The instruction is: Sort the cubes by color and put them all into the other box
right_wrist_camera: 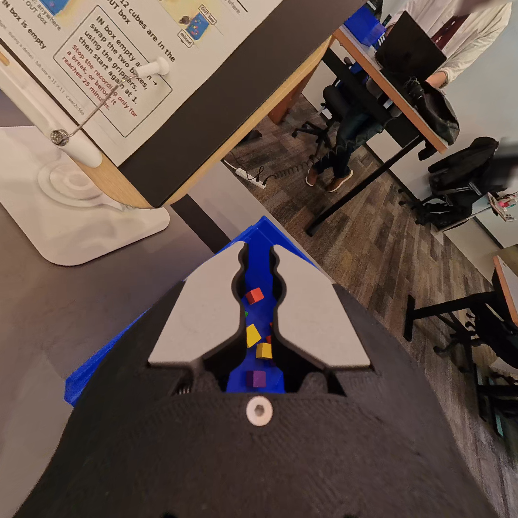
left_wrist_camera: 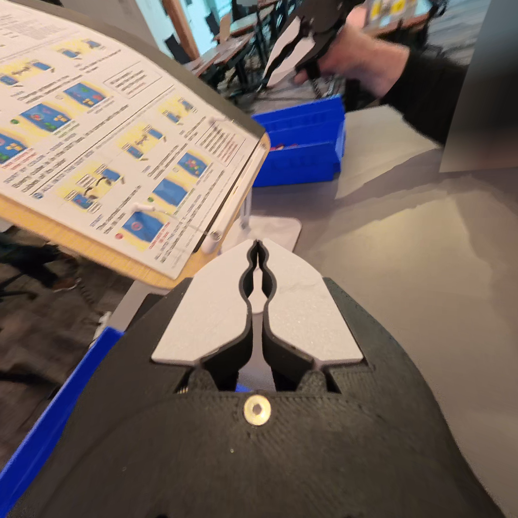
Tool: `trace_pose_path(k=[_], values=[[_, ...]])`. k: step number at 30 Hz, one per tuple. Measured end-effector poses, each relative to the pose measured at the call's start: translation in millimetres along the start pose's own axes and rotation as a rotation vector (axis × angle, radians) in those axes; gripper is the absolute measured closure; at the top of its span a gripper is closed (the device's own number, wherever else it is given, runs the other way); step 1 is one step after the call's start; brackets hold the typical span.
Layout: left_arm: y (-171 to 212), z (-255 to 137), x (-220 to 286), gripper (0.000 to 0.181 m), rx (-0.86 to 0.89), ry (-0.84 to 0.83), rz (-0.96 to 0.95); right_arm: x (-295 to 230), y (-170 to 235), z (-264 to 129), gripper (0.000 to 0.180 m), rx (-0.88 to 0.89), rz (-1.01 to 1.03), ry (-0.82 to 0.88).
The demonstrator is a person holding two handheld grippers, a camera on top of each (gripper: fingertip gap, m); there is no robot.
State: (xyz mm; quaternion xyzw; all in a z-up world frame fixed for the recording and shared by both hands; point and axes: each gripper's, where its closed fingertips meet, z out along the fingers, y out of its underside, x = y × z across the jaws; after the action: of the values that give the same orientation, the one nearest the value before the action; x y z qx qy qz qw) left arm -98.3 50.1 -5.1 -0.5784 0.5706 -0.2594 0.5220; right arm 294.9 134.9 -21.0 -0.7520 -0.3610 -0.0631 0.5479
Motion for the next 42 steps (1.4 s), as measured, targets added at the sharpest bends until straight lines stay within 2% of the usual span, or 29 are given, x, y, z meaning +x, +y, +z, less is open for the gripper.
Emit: trace_pose_path(k=[1, 7, 18, 24, 32, 42], values=[[8, -3, -7, 0.181, -0.05, -0.042, 0.029, -1, 0, 0, 0.165, -0.002, 0.001, -0.006], [71, -34, -65, 0.172, -0.382, -0.313, 0.185, -7, -1, 2, 0.165, -0.005, -0.01, -0.022], [221, -53, -147, 0.152, -1.037, -0.13, 0.385, -12, 3, 11, 0.165, -0.017, -0.004, -0.05], [291, -64, -179, 0.15, -1.289, -0.029, 0.421, -17, 5, 17, 0.165, -0.031, -0.015, -0.063], [329, -61, -199, 0.149, -1.442, 0.028, 0.507, -20, 8, 24, 0.166, -0.039, -0.013, -0.082], [346, -65, -210, 0.154, -1.632, 0.115, 0.59, -24, 8, 28, 0.167, -0.041, -0.013, -0.098]])
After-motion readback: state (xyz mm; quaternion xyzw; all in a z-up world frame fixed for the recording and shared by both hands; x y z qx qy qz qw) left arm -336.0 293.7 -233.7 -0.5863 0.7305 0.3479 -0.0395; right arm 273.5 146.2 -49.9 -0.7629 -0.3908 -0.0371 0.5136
